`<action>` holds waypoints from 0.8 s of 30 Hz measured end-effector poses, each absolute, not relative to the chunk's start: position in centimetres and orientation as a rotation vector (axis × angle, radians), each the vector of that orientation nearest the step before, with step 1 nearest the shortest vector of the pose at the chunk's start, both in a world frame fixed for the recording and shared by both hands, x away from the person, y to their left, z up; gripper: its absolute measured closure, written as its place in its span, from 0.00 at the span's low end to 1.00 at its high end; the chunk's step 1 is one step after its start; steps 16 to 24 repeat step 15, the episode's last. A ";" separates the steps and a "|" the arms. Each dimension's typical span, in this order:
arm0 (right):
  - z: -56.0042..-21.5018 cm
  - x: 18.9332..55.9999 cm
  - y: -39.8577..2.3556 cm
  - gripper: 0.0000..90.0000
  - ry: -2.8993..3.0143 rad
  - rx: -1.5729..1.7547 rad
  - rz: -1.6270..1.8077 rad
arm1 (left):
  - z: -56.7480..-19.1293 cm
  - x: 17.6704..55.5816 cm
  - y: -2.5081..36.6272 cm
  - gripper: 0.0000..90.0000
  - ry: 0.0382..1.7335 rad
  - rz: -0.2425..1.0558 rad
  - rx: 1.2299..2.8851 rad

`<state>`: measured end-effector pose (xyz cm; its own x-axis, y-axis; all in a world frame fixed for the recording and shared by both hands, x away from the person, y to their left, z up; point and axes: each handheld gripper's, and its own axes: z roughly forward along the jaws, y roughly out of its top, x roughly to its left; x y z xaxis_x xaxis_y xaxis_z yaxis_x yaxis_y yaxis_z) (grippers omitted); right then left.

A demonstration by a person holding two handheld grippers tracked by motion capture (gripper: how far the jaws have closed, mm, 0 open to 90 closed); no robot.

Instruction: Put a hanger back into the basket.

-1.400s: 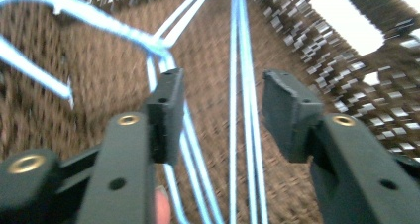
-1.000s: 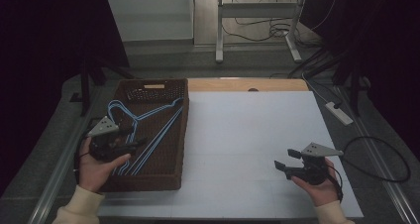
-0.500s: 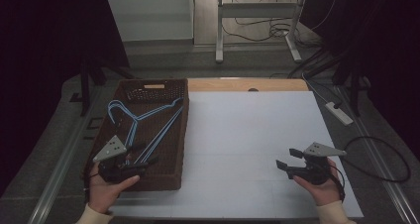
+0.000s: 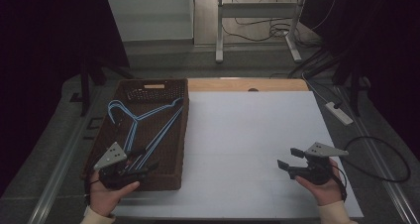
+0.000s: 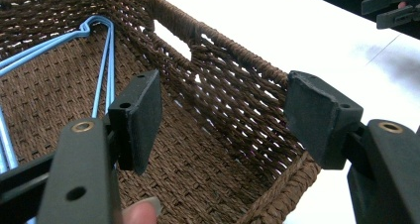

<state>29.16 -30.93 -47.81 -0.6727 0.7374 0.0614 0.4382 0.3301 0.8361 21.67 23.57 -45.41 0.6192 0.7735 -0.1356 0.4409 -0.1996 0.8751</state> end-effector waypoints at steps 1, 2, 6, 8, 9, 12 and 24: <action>-47.8 29.2 -30.9 0.32 2.271 1.047 1.271 | -45.4 21.7 23.6 0.36 0.976 0.413 1.837; -47.8 29.2 -30.9 0.32 2.271 1.047 1.271 | -45.4 21.7 23.6 0.36 0.976 0.413 1.837; -47.8 29.1 -30.8 0.32 2.273 1.041 1.271 | -45.4 21.6 23.6 0.36 0.975 0.413 1.835; -47.8 29.1 -30.8 0.32 2.273 1.039 1.271 | -45.4 21.6 23.7 0.36 0.974 0.416 1.833; -47.8 29.1 -30.8 0.32 2.272 1.037 1.271 | -45.4 21.6 23.7 0.36 0.973 0.417 1.833; -47.8 29.1 -30.8 0.32 2.274 1.034 1.272 | -45.3 21.6 23.7 0.36 0.971 0.419 1.832; -47.8 29.1 -30.8 0.32 2.274 1.033 1.272 | -45.3 21.6 23.7 0.36 0.969 0.419 1.832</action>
